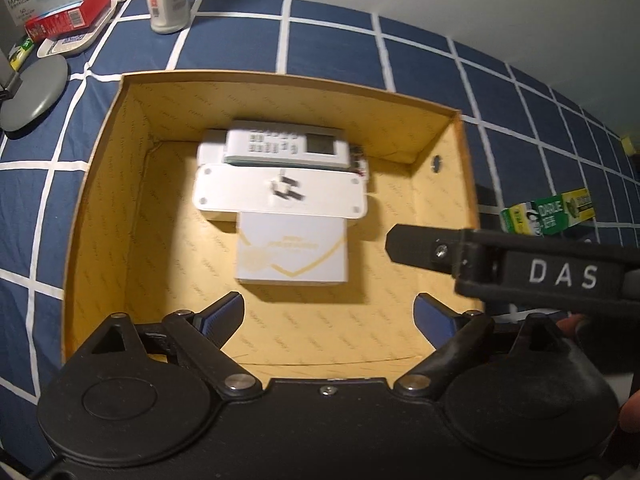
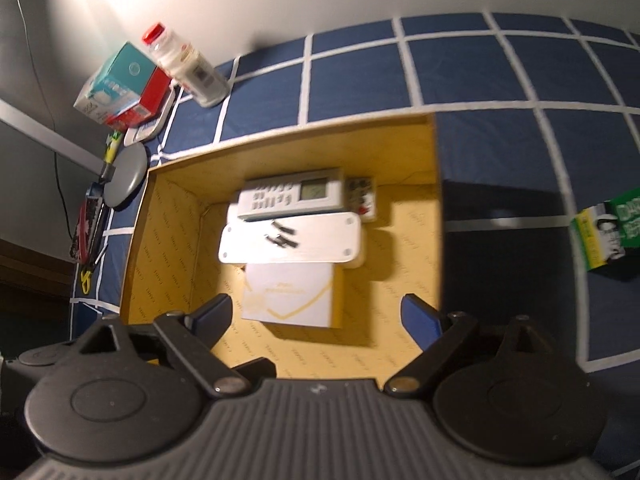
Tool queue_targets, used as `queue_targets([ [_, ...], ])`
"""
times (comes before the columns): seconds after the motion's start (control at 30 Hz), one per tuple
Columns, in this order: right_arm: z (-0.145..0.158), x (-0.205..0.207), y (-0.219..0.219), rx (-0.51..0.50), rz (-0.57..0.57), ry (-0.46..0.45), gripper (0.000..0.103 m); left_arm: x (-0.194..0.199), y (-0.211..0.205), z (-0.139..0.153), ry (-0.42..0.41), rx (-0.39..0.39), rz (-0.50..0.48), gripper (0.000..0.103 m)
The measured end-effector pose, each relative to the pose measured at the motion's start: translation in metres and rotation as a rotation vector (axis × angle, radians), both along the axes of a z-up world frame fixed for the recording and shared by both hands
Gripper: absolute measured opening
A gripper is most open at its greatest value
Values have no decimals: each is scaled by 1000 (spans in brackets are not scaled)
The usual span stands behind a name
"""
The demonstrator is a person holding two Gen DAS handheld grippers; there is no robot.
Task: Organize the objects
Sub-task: 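Move both tools toward the green DARLIE toothpaste box on the sheet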
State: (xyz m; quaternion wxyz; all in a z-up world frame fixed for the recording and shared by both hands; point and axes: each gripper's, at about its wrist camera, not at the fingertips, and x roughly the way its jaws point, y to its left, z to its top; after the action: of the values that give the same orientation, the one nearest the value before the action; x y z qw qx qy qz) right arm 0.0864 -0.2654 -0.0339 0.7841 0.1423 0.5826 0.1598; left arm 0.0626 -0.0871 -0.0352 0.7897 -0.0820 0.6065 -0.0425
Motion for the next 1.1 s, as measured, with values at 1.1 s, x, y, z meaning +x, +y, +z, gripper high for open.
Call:
queue_targets([
  [1.1, 14, -18, -309, -99, -33, -74, 103, -23, -251, -1, -32, 80, 41, 103],
])
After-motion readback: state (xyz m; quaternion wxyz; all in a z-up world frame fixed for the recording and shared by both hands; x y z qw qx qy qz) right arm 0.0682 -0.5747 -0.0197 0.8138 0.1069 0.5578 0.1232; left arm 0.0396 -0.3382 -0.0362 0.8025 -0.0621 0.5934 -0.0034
